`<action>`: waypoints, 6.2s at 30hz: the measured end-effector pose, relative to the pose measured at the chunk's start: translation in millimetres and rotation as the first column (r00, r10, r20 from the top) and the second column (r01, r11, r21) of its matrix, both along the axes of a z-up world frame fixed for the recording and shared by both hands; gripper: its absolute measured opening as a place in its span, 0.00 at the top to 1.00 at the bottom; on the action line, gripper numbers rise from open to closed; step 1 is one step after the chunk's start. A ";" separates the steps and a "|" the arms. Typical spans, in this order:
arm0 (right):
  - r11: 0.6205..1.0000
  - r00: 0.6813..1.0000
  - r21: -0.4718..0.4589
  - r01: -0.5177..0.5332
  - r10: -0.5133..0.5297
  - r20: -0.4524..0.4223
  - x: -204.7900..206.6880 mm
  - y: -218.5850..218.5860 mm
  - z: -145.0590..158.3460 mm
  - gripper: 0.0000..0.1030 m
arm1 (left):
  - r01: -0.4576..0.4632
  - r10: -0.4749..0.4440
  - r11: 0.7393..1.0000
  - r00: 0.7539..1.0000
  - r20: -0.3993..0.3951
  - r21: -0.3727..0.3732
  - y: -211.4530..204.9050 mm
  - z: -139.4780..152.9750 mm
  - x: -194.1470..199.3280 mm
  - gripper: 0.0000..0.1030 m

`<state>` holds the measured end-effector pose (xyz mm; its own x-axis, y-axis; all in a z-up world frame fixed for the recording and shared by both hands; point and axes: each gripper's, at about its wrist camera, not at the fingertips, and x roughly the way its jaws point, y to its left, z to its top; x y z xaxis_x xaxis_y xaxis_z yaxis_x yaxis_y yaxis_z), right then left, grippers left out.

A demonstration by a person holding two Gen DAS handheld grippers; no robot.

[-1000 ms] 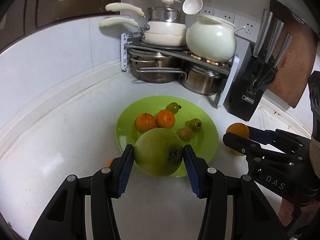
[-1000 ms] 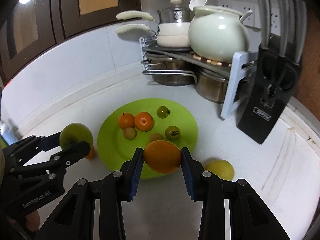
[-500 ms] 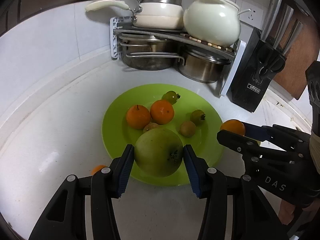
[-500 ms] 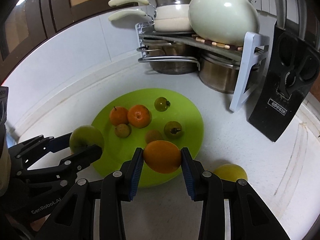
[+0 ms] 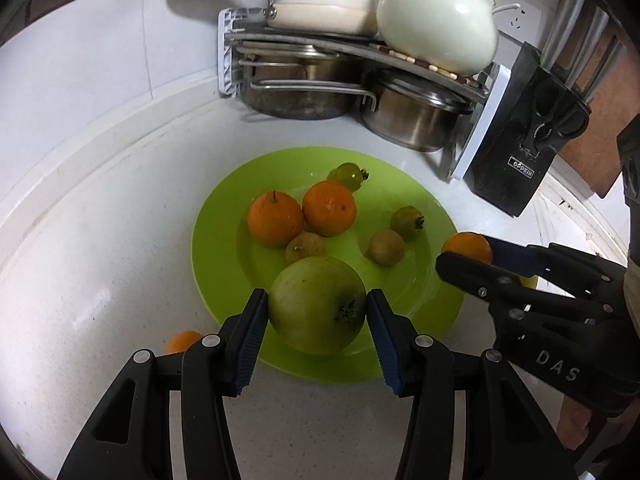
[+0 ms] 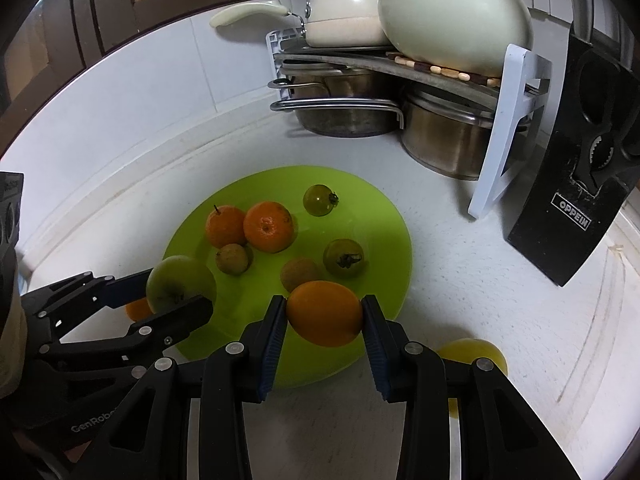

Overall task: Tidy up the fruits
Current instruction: 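Carry the apple and orange onto the green plate and open both tools, then withdraw both open tools toward the loose orange and yellow pear, then grasp an orange with the left tool while the right tool grasps the yellow pear, then carry the orange and pear onto the green plate and open both tools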

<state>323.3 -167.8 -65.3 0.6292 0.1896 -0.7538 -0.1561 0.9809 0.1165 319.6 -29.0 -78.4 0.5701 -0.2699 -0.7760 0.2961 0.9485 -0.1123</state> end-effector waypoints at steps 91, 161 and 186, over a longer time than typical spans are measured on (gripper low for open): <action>0.893 0.894 -0.068 0.444 -0.447 -0.028 -24.5 -55.3 -34.9 0.42 | -0.334 0.328 0.937 0.942 0.072 0.103 54.3 -28.3 -11.7 0.66; 0.984 0.968 0.029 0.174 -0.176 0.176 -23.8 -15.2 60.9 0.48 | -0.055 0.047 0.998 0.961 0.271 0.021 25.0 71.7 -11.4 0.69; 0.997 0.996 -0.028 0.066 -0.064 0.063 54.7 12.7 20.2 0.48 | 0.062 -0.069 0.996 0.988 0.140 0.057 3.8 35.0 84.3 0.69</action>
